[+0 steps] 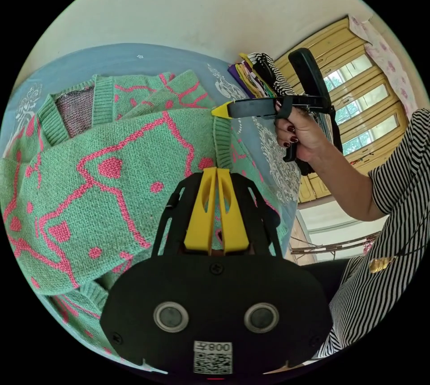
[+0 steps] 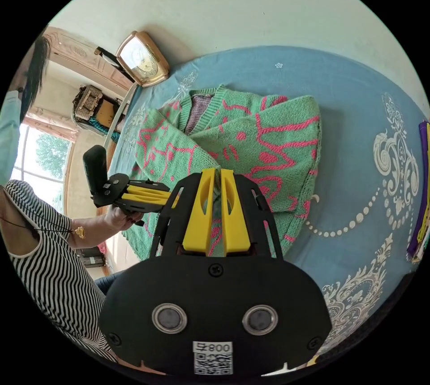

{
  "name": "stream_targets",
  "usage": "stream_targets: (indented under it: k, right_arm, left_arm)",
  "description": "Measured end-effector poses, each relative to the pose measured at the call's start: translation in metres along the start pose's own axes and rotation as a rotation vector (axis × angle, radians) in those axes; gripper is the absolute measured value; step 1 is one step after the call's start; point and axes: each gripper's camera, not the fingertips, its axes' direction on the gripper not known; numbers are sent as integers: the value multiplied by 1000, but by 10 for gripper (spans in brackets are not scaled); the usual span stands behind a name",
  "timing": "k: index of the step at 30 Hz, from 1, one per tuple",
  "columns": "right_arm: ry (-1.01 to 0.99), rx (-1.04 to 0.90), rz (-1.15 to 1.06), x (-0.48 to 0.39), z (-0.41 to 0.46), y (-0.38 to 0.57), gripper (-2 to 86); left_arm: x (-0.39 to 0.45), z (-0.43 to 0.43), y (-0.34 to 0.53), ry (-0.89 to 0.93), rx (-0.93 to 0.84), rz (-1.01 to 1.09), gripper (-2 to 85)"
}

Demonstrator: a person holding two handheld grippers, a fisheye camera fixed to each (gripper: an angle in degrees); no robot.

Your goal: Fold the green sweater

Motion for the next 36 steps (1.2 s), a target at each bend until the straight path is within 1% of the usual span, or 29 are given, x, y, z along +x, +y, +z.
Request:
stream_targets:
  k: [2,4,6,7,9,12,13,14,15,17,18,19,20,21,22,23,24,25,28,30,31,33,35,36]
  right_arm:
    - [56,11,-5,7,-7,3,24]
    - [101,-27,5,19,-1,5,23]
    - [84,-119,45,44,24,11,23]
    - [75,-134,61,50,29,13,22]
    - [53,-70,80,56,23,22,19]
    - [138,45,100,51,5,35,13]
    - [155,64,107,49,2,37,11]
    - [163,100,103,45,-3,41,9]
    - [136,128,75,39,-5,43,6]
    - [65,120,0,28,6,42,4]
    - [65,72,-43,20,21,40,3]
    - [82,40,-54,18,30,39,2]
    - [134,-37,-78,14,50,37,2]
    - [202,-98,-106,12,68,39,2]
    - [225,-112,-120,11,75,40,1]
    - [249,-83,-133,9,77,44,2]
    - [277,-92,-150,8,79,47,2]
    - [287,-93,-162,8,80,49,2]
    - [274,-72,-154,18,80,58,2]
    - [228,-72,-130,30,78,62,2]
    - [218,-77,-121,33,78,62,2]
    - [222,-93,-115,40,80,64,2]
    - [256,-99,-140,41,82,67,1]
    - [280,-97,-158,42,84,70,1]
  left_arm:
    - [6,14,-11,14,-1,10,1]
    - [7,31,-16,-12,-37,9,1]
    - [5,45,-16,-22,-77,-15,1]
    - [3,43,-14,14,-49,-46,1]
    - [3,33,-9,26,-2,-70,1]
    - [-3,0,4,-8,127,-124,1]
    - [-9,-16,10,-73,171,-152,2]
    - [-17,-32,17,-183,204,-198,2]
    - [-22,-41,21,-241,221,-226,2]
    - [-44,-71,35,-456,278,-343,2]
    - [-50,-76,37,-510,279,-372,2]
    - [-63,-83,42,-622,254,-423,2]
    - [-77,-84,45,-714,206,-472,2]
    - [-85,-81,46,-735,168,-483,1]
    - [-101,-75,50,-694,105,-489,1]
    - [-104,-80,56,-651,196,-508,1]
    - [-106,-81,56,-631,176,-518,1]
    - [-104,-84,55,-640,141,-507,1]
    - [-81,-94,62,-674,178,-449,1]
    - [-71,-95,71,-666,182,-427,1]
    - [-68,-92,78,-665,165,-413,1]
    - [-78,-77,87,-677,50,-438,1]
    - [-85,-79,102,-658,129,-437,2]
    - [-89,-80,103,-637,112,-451,2]
